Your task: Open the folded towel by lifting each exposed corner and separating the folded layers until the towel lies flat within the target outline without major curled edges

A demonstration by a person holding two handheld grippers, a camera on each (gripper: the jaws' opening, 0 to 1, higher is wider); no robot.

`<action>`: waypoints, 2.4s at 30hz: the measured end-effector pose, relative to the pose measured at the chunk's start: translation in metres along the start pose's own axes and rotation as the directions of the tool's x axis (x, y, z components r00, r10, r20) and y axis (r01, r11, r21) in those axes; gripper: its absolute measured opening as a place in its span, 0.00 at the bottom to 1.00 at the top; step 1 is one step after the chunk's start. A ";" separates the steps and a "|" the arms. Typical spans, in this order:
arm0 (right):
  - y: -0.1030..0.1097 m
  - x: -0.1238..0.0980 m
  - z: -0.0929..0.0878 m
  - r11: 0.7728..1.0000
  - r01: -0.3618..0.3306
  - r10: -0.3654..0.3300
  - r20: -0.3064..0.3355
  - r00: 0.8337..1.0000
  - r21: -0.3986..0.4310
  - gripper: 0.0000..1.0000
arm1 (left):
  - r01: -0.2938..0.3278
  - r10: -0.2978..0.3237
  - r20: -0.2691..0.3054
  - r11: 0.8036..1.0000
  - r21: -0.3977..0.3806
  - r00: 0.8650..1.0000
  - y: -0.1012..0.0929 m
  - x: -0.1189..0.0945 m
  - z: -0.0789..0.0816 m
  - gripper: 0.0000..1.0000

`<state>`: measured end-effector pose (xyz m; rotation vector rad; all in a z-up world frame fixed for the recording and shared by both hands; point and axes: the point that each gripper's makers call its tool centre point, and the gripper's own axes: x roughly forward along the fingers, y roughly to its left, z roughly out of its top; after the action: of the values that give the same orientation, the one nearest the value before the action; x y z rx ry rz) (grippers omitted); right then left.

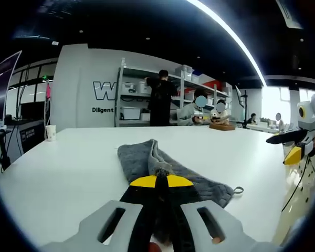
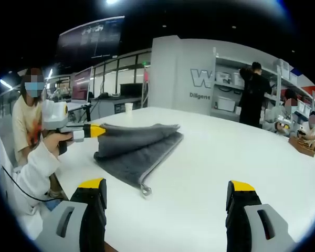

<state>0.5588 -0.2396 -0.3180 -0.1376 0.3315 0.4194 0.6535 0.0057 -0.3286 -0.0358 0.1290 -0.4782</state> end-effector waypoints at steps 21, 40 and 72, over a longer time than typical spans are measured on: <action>0.002 0.004 -0.004 1.000 -0.002 0.001 -0.017 1.000 -0.008 0.95 | -0.065 0.065 -0.002 0.997 -0.047 0.998 0.031 -0.008 -0.005 0.03; 0.002 0.008 -0.006 1.000 -0.007 0.006 -0.035 0.999 -0.010 0.94 | -0.098 0.098 -0.008 0.994 -0.057 0.995 0.042 -0.011 -0.006 0.03; 0.002 0.006 -0.009 1.000 -0.002 0.002 -0.041 0.999 -0.013 0.95 | -0.144 0.143 -0.024 0.987 -0.071 0.989 0.065 -0.024 -0.014 0.03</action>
<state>0.5604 -0.2377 -0.3282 -0.1586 0.3691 0.4214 0.6599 0.0742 -0.3443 -0.0925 0.1664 -0.3301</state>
